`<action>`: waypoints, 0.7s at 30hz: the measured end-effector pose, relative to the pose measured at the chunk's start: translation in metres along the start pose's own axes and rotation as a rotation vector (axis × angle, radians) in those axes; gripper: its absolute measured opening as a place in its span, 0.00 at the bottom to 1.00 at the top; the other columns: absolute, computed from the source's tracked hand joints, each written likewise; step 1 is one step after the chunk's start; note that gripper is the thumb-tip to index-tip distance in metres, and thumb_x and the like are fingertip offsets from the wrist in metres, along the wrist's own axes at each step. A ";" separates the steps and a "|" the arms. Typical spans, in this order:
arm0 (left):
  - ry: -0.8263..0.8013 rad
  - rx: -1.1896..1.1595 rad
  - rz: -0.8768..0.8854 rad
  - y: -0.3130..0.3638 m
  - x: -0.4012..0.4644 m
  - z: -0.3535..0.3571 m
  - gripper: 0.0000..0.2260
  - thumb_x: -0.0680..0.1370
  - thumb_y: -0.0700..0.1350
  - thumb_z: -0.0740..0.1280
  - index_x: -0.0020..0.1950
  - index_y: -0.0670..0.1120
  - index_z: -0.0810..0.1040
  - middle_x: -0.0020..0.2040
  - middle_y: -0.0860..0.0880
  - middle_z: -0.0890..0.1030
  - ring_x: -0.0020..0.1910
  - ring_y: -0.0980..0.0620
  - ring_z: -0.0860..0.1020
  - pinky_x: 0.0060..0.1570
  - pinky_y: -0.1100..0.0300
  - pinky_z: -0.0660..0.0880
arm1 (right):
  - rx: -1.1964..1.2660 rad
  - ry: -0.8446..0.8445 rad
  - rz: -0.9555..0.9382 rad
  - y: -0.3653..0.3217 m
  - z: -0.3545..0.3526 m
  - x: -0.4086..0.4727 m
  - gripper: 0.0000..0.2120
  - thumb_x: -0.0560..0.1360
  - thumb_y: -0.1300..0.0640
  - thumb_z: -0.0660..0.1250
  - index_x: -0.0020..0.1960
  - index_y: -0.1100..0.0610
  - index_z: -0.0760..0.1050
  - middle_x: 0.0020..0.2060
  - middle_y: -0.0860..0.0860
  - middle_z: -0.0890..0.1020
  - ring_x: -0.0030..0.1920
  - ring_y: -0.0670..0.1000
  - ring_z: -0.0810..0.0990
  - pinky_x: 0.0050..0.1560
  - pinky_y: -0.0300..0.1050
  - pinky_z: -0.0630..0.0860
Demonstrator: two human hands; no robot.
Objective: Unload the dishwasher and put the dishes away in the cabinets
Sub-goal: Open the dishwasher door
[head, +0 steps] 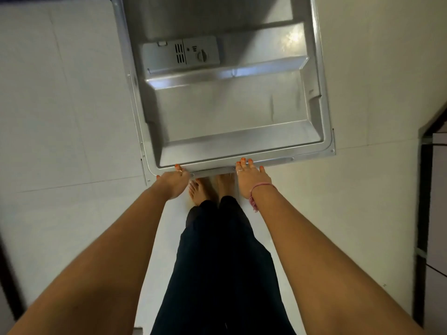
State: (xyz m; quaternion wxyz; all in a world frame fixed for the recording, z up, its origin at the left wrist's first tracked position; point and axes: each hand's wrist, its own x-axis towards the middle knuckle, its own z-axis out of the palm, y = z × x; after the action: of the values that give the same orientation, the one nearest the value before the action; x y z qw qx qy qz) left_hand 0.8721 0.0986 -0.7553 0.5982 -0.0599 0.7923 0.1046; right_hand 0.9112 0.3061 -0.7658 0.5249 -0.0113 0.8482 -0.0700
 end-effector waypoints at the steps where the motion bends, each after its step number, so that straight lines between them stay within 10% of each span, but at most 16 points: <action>1: -0.001 0.025 -0.002 0.002 0.002 0.002 0.24 0.83 0.50 0.42 0.77 0.43 0.53 0.75 0.37 0.58 0.74 0.38 0.57 0.74 0.43 0.50 | -0.013 -0.002 0.003 0.001 0.003 0.006 0.27 0.81 0.64 0.47 0.77 0.60 0.42 0.77 0.56 0.45 0.77 0.56 0.43 0.76 0.55 0.47; 21: -0.042 0.183 0.089 -0.017 0.076 0.036 0.24 0.83 0.46 0.42 0.76 0.36 0.46 0.78 0.39 0.42 0.77 0.43 0.45 0.71 0.36 0.46 | -0.046 -0.107 0.078 0.005 0.031 0.068 0.27 0.82 0.61 0.48 0.77 0.58 0.40 0.77 0.54 0.42 0.77 0.55 0.40 0.76 0.57 0.44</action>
State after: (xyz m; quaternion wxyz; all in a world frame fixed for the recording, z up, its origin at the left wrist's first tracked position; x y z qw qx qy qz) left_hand 0.8880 0.0933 -0.8389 0.6125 0.0324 0.7876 0.0593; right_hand 0.9091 0.3019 -0.8405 0.5714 0.0059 0.8201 -0.0296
